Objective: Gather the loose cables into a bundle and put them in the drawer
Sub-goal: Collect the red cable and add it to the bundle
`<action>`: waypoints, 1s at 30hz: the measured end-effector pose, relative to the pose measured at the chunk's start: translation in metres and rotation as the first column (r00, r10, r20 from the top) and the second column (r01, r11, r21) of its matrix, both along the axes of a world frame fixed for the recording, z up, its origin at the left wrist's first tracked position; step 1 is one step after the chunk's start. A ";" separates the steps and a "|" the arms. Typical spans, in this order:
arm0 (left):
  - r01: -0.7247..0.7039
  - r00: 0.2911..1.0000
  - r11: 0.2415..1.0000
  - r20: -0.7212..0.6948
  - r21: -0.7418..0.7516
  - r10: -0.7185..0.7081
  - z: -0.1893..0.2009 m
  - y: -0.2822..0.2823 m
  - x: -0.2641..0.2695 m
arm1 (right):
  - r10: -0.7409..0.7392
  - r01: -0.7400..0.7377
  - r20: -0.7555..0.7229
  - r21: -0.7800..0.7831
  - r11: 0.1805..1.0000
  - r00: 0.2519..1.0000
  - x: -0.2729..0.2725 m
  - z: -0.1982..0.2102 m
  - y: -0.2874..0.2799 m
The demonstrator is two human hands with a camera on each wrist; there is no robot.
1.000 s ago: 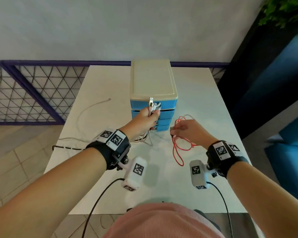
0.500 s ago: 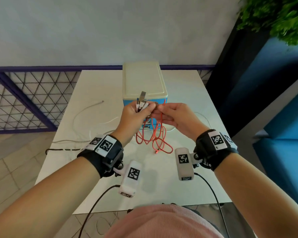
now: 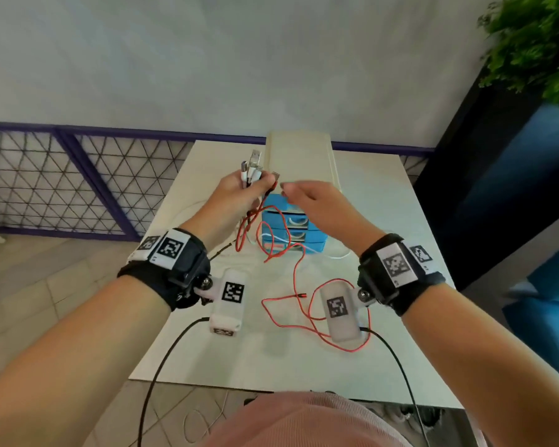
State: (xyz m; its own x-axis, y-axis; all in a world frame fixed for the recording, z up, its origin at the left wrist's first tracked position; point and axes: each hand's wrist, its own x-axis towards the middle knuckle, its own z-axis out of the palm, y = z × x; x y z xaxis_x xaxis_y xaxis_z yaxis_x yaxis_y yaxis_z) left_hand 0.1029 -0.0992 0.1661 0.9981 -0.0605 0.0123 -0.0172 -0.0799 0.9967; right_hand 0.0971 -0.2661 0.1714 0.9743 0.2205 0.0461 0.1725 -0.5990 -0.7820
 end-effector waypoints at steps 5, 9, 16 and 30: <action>-0.009 0.999 0.979 -0.047 -0.206 -0.001 0.007 -0.002 -0.010 | 0.119 -0.103 -0.069 0.207 0.973 0.990 -0.005 -0.004 0.031; -0.045 0.998 0.990 -0.047 -0.137 0.038 0.009 0.005 -0.011 | 0.148 -0.139 -0.058 0.140 0.980 0.987 -0.009 -0.016 0.035; -0.308 0.951 0.877 -0.114 -0.369 0.286 0.018 0.027 0.002 | 0.079 -0.081 -0.034 -0.040 0.996 0.996 -0.036 -0.063 0.013; -0.436 0.900 0.881 -0.090 -0.182 0.427 -0.006 0.027 0.004 | -0.342 0.368 0.196 -0.116 0.923 0.919 -0.027 -0.081 -0.011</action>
State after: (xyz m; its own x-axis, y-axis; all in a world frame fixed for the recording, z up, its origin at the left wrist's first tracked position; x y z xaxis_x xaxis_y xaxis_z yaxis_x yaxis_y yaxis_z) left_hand 0.1073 -0.0720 0.1600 0.9246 0.3749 -0.0672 0.0214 0.1250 0.9919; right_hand 0.0697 -0.2771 0.0906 0.9700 -0.1215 0.2106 0.0488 -0.7513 -0.6582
